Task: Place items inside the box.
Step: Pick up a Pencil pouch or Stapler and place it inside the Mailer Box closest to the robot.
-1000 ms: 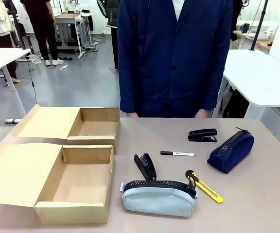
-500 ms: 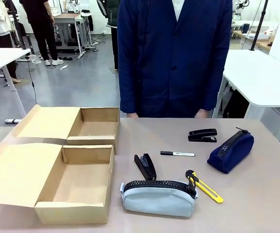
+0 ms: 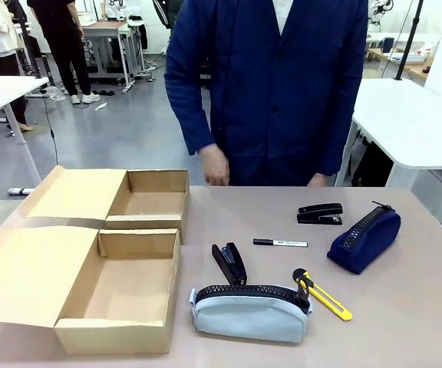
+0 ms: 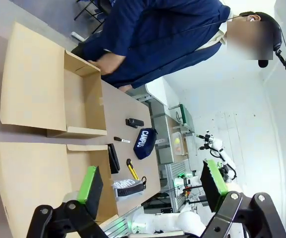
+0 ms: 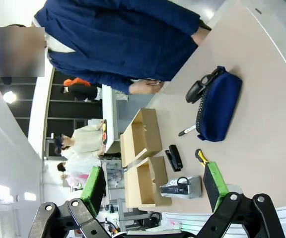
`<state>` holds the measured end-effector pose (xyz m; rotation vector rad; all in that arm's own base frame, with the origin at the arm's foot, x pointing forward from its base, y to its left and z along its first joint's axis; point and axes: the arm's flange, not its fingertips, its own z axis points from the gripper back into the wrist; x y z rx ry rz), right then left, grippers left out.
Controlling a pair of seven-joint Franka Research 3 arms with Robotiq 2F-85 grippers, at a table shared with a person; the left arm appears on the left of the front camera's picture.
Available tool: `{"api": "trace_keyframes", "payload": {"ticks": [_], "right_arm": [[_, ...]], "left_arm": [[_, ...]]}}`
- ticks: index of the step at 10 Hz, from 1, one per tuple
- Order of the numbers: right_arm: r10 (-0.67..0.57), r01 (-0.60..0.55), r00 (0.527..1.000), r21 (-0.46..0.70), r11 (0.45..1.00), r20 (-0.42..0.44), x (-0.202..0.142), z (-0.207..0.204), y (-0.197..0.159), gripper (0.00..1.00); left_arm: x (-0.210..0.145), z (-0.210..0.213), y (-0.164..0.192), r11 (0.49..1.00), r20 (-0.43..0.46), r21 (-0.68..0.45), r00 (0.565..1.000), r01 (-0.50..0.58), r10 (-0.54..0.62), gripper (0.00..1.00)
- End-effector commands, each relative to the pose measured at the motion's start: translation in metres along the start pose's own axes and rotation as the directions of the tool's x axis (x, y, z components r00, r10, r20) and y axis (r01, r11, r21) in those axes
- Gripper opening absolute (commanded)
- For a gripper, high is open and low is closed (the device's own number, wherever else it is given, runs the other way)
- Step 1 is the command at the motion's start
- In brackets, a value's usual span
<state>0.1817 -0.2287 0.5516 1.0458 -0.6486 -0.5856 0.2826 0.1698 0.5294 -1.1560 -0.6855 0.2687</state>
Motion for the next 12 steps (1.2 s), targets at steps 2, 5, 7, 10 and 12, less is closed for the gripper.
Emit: {"api": "trace_keyframes", "payload": {"ticks": [2,5,7,10,12], "right_arm": [[0.125,-0.127,0.987,-0.02,0.992,-0.105,-0.015,-0.027,0.013,1.0],[0.272,-0.343,0.835,-0.067,0.937,-0.478,-0.052,-0.127,0.034,1.0],[0.332,-0.491,0.747,-0.141,0.859,-0.576,-0.073,-0.17,0.026,1.0],[0.417,-0.539,0.746,-0.103,0.836,-0.519,-0.067,-0.138,0.021,1.0],[0.4,-0.457,0.836,-0.075,0.886,-0.376,-0.048,-0.094,0.015,1.0]], "left_arm": [[0.003,-0.001,-0.001,0.999,0.006,-0.023,1.0,0.022,-0.022,1.0],[0.003,-0.001,-0.001,0.999,0.006,-0.023,1.0,0.022,-0.022,1.0],[0.003,-0.001,-0.001,0.999,0.006,-0.023,1.0,0.022,-0.022,1.0],[0.003,-0.001,-0.001,0.999,0.006,-0.023,1.0,0.022,-0.022,1.0],[0.003,-0.001,-0.001,0.999,0.006,-0.023,1.0,0.022,-0.022,1.0]]}}
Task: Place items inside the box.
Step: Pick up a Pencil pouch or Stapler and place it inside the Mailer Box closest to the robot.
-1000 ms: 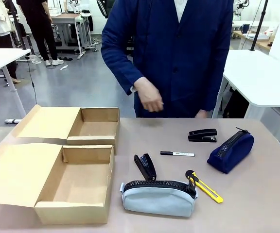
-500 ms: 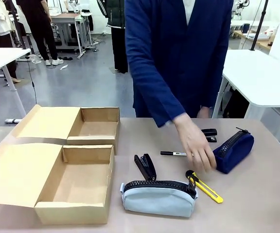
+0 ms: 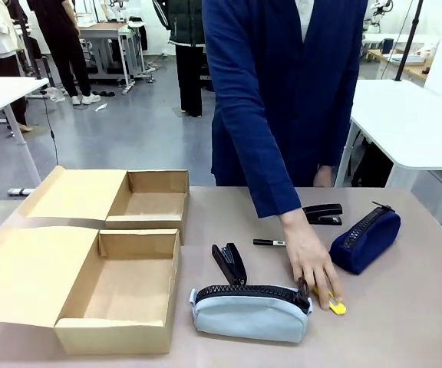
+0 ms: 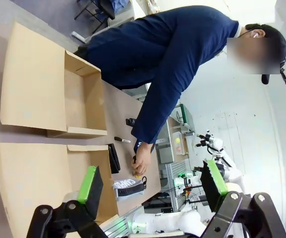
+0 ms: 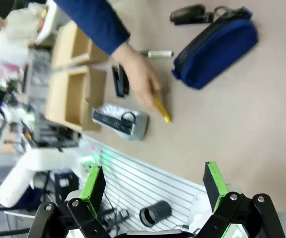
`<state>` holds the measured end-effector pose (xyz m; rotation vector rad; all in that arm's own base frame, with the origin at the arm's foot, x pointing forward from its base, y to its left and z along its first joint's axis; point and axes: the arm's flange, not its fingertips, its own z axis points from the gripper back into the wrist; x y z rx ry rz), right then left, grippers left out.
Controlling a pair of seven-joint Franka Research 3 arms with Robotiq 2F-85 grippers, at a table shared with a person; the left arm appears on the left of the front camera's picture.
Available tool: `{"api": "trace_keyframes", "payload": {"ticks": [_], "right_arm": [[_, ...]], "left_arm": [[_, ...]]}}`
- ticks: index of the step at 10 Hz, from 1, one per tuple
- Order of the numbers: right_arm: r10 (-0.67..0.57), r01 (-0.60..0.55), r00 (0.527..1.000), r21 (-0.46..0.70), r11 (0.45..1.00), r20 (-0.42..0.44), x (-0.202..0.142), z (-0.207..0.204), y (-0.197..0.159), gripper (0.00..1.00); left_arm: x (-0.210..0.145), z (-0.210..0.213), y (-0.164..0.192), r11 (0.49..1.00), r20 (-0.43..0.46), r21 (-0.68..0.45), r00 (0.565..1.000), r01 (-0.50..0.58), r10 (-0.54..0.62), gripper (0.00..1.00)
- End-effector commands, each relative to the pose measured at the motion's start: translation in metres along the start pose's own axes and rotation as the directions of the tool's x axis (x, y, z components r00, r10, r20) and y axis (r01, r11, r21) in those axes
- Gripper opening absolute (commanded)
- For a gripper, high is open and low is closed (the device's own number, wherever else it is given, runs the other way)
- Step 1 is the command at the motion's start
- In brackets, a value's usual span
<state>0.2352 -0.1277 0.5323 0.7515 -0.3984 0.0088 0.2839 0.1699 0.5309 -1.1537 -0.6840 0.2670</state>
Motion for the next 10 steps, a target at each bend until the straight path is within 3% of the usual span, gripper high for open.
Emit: {"api": "trace_keyframes", "payload": {"ticks": [1,5,7,10], "right_arm": [[-0.022,0.017,0.991,0.041,0.999,0.131,-0.023,0.009,-0.013,1.0],[0.0,-0.002,0.989,0.015,1.0,0.146,-0.023,-0.006,-0.008,1.0],[0.08,-0.073,0.987,-0.053,0.996,0.142,-0.024,-0.024,0.01,1.0],[0.301,-0.305,0.952,-0.122,0.945,-0.052,-0.038,-0.119,0.067,1.0]], "left_arm": [[0.001,0.0,0.0,0.999,0.008,-0.025,1.0,0.021,-0.021,1.0],[0.001,0.0,0.0,0.999,0.008,-0.025,1.0,0.021,-0.021,1.0],[0.001,0.0,0.0,0.999,0.008,-0.025,1.0,0.021,-0.021,1.0],[0.001,0.0,0.0,0.999,0.008,-0.025,1.0,0.021,-0.021,1.0]]}}
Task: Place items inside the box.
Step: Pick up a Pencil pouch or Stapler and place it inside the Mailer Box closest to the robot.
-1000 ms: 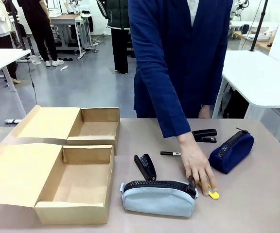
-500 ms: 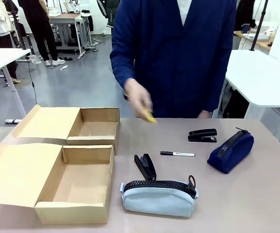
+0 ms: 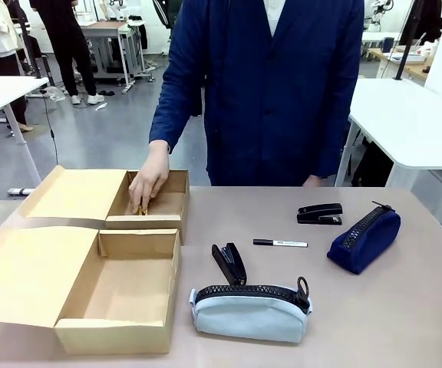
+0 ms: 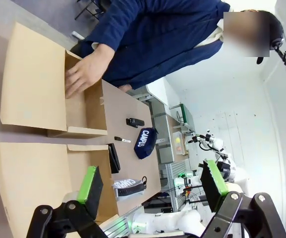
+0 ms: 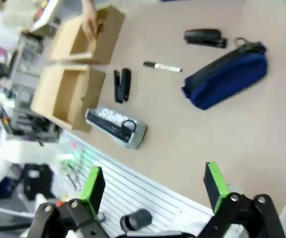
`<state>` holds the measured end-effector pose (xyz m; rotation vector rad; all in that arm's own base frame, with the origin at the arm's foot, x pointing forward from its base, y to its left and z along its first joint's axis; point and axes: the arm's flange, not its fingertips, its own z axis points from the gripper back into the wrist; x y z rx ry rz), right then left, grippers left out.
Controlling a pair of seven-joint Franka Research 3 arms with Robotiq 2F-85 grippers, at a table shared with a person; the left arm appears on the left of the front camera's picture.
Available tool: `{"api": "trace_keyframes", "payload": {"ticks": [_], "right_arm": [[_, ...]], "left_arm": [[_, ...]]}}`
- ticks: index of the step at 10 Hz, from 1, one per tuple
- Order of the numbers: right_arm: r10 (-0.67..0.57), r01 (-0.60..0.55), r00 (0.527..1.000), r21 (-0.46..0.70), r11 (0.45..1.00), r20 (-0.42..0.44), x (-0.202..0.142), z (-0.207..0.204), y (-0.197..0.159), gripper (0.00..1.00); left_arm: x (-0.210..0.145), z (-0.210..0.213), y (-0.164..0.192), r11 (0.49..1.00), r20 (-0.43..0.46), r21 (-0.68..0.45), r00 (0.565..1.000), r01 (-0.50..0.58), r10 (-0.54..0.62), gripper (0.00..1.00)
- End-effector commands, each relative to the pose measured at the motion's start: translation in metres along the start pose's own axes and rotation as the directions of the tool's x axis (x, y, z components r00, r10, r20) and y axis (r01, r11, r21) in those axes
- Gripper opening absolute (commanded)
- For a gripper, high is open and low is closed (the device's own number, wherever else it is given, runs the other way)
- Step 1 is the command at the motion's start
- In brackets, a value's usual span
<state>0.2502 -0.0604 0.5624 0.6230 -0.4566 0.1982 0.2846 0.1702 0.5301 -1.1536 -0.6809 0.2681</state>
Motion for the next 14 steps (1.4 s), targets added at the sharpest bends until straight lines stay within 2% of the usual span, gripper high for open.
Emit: {"api": "trace_keyframes", "payload": {"ticks": [1,2,4,5,6,7,9,10,11,12,13,14], "right_arm": [[0.196,-0.197,0.978,-0.017,0.98,-0.065,-0.052,-0.125,0.043,1.0],[0.311,-0.306,0.938,0.053,0.95,-0.153,-0.055,-0.169,0.066,1.0],[0.416,-0.417,0.877,0.049,0.908,-0.241,-0.068,-0.25,0.086,1.0],[0.474,-0.468,0.826,0.095,0.878,-0.305,-0.081,-0.276,0.09,1.0],[0.49,-0.495,0.783,0.095,0.864,-0.382,-0.092,-0.291,0.091,1.0],[0.414,-0.406,0.851,0.094,0.909,-0.324,0.008,-0.232,0.136,1.0],[0.414,-0.406,0.851,0.094,0.909,-0.324,0.008,-0.232,0.136,1.0],[0.443,-0.438,0.819,0.102,0.893,-0.364,-0.002,-0.267,0.141,1.0],[0.571,-0.59,0.703,0.1,0.801,-0.425,-0.01,-0.279,0.16,1.0],[0.626,-0.644,0.646,0.128,0.754,-0.437,-0.01,-0.286,0.167,1.0],[0.647,-0.669,0.622,0.129,0.732,-0.441,-0.009,-0.291,0.171,1.0],[0.675,-0.701,0.573,0.148,0.697,-0.464,-0.011,-0.298,0.173,1.0]], "left_arm": [[0.001,0.0,-0.001,0.999,0.01,-0.026,1.0,0.023,-0.023,1.0],[0.001,0.0,-0.001,0.999,0.01,-0.026,1.0,0.023,-0.023,1.0],[0.001,0.0,-0.001,0.999,0.01,-0.026,1.0,0.023,-0.023,1.0],[0.001,0.0,-0.001,0.999,0.01,-0.026,1.0,0.023,-0.023,1.0],[0.001,0.0,-0.001,0.999,0.01,-0.026,1.0,0.023,-0.023,1.0],[0.001,0.0,-0.001,0.999,0.01,-0.026,1.0,0.023,-0.023,1.0],[0.001,0.0,-0.001,0.999,0.01,-0.026,1.0,0.023,-0.023,1.0],[0.001,0.0,-0.001,0.999,0.01,-0.026,1.0,0.023,-0.023,1.0],[0.001,0.0,-0.001,0.999,0.01,-0.026,1.0,0.023,-0.023,1.0],[0.001,0.0,-0.001,0.999,0.01,-0.026,1.0,0.023,-0.023,1.0],[0.001,0.0,-0.001,0.999,0.01,-0.026,1.0,0.023,-0.023,1.0],[0.001,0.0,-0.001,0.999,0.01,-0.026,1.0,0.023,-0.023,1.0]]}}
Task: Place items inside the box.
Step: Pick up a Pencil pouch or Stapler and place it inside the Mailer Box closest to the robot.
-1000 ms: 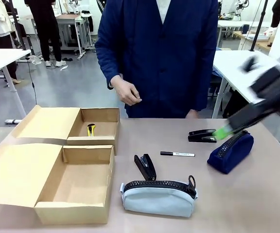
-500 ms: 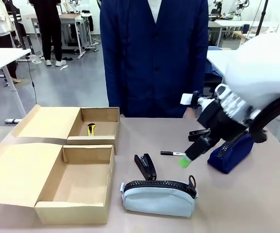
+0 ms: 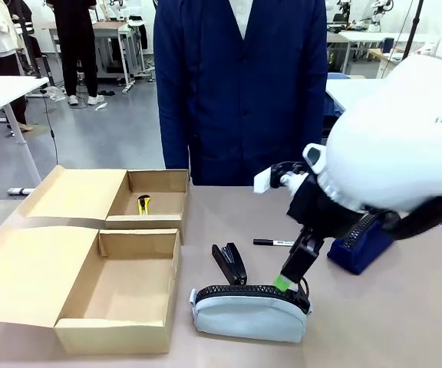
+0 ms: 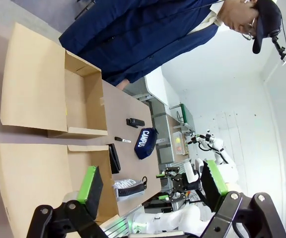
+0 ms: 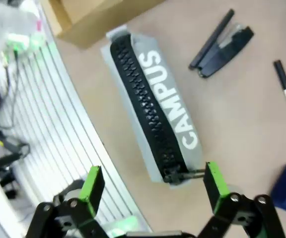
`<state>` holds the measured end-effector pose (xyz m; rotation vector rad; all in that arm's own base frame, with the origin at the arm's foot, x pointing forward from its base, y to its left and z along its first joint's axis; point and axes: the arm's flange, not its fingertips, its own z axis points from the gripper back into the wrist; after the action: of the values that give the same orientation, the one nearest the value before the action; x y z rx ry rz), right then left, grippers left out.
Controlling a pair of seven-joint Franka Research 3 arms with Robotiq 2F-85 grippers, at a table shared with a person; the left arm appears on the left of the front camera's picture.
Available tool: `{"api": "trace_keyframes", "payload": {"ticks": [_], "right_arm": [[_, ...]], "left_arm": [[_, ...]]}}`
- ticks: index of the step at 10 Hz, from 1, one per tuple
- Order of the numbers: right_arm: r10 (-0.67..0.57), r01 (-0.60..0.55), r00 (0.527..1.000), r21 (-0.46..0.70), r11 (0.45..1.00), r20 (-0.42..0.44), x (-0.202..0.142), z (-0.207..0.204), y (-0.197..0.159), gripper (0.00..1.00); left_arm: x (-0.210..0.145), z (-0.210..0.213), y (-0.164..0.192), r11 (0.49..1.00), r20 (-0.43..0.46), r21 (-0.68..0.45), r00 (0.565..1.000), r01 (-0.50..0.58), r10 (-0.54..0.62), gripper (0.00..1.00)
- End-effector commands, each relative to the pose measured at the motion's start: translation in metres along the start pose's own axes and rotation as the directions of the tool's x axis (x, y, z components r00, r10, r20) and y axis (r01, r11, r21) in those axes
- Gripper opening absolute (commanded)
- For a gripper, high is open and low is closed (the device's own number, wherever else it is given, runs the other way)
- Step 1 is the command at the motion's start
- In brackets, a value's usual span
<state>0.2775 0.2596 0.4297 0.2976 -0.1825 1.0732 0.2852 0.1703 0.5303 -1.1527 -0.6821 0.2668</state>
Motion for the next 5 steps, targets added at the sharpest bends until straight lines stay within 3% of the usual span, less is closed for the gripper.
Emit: {"api": "trace_keyframes", "payload": {"ticks": [1,5], "right_arm": [[0.04,-0.04,0.998,-0.01,0.999,-0.045,0.012,-0.008,-0.01,1.0],[0.141,-0.142,0.982,0.005,0.99,-0.127,0.04,-0.06,-0.008,1.0]], "left_arm": [[0.0,0.0,-0.001,0.999,0.009,-0.026,1.0,0.021,-0.021,1.0],[0.0,0.0,-0.001,0.999,0.009,-0.026,1.0,0.021,-0.021,1.0]]}}
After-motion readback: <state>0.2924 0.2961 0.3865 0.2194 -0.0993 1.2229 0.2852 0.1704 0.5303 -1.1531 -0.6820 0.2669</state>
